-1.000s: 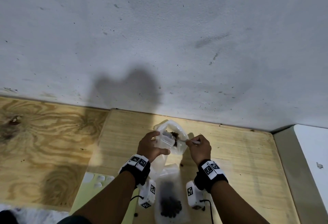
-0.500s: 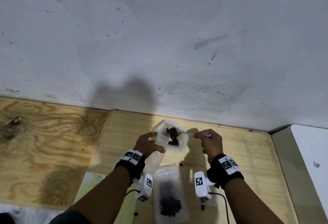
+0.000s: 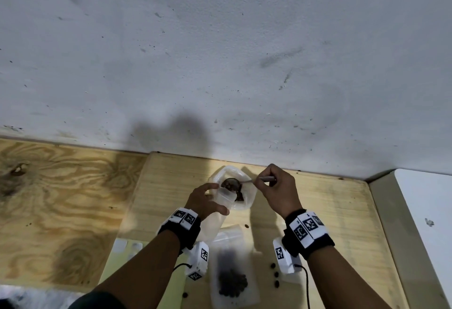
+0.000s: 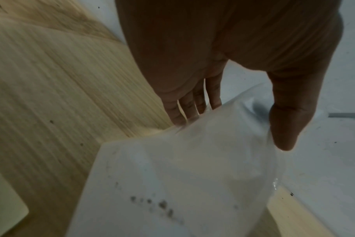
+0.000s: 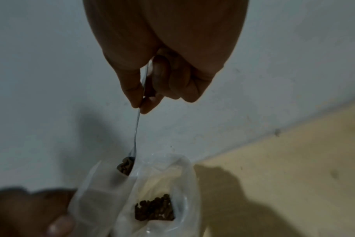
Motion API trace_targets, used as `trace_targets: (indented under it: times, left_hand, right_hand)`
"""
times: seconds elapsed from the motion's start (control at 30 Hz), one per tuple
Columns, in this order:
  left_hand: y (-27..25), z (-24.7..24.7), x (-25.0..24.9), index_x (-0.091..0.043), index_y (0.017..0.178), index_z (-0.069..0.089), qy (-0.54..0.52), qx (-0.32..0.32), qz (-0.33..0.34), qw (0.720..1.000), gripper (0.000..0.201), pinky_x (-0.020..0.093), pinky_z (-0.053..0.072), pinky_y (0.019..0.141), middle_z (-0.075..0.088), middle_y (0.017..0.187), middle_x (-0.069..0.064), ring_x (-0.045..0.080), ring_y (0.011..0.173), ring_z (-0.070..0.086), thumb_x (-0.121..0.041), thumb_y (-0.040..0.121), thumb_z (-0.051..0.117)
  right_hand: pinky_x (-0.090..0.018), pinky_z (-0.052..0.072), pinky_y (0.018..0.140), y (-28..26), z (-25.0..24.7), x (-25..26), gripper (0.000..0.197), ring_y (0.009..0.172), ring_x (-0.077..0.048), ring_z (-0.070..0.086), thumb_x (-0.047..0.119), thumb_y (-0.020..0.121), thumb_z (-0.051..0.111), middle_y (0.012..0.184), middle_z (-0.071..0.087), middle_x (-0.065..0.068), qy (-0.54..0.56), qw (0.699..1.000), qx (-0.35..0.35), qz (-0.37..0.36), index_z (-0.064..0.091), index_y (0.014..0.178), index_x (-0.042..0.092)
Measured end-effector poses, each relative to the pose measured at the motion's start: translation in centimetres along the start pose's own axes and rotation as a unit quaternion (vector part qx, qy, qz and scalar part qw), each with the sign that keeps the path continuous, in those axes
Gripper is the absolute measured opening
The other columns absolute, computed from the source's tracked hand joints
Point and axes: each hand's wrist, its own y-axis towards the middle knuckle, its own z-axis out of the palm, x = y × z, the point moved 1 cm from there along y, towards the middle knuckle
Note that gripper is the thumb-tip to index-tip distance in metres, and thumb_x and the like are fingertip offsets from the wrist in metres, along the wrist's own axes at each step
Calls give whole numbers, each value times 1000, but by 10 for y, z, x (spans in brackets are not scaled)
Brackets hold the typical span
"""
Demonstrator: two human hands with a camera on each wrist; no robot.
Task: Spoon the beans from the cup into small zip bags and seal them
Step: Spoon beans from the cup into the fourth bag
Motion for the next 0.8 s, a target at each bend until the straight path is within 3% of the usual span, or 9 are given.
trace_targets:
  times: [0.1, 0.27, 0.4, 0.53, 0.7, 0.8]
  left_hand:
    - [2, 4, -2, -32, 120, 60, 12, 9, -2, 1000, 91, 30, 50, 83, 60, 120, 0, 18, 112, 58, -26, 34, 90]
    - [7, 13, -6, -27, 121, 63, 47, 21, 2, 999, 89, 31, 51, 84, 62, 121, -3, 18, 105, 59, -27, 36, 90]
    - [10, 15, -3, -23, 126, 59, 63, 22, 6, 998, 84, 30, 49, 89, 60, 122, -1, 19, 110, 58, -19, 49, 91]
    - [9, 9, 6, -22, 129, 59, 40, 20, 9, 999, 85, 27, 45, 86, 58, 127, 1, 16, 114, 54, -13, 51, 91]
    - [7, 2, 12, -21, 125, 60, 5, 21, 13, 1000, 94, 31, 50, 88, 61, 128, 4, 20, 115, 58, -24, 36, 91]
    - [8, 2, 13, -19, 130, 56, 10, 16, 17, 1000, 92, 29, 48, 88, 58, 129, 3, 20, 117, 56, -17, 46, 93]
  right_hand:
    - [-11, 39, 57, -3, 0, -1, 25, 62, 1, 57, 8, 78, 77, 68, 66, 9, -1, 1000, -5, -5, 57, 67, 18]
    - [-23, 43, 59, -7, -9, -13, 27, 59, -8, 54, 0, 76, 74, 65, 64, -2, 36, 993, -109, 29, 54, 64, 14]
    - [-30, 43, 54, -17, 4, -26, 32, 52, -12, 49, 13, 79, 74, 62, 59, 8, -63, 996, -57, 19, 49, 65, 27]
    - [-27, 39, 54, -25, 12, -26, 25, 58, -19, 55, 20, 84, 67, 65, 61, 5, -173, 983, -55, 11, 46, 72, 25]
    - [-30, 46, 61, -25, 12, -32, 21, 72, -18, 63, 20, 86, 66, 72, 66, 6, -204, 977, -53, 14, 47, 77, 20]
    - [-27, 42, 59, -24, 12, -39, 24, 71, -15, 64, 18, 85, 69, 73, 65, 8, -173, 983, -55, 36, 47, 74, 23]
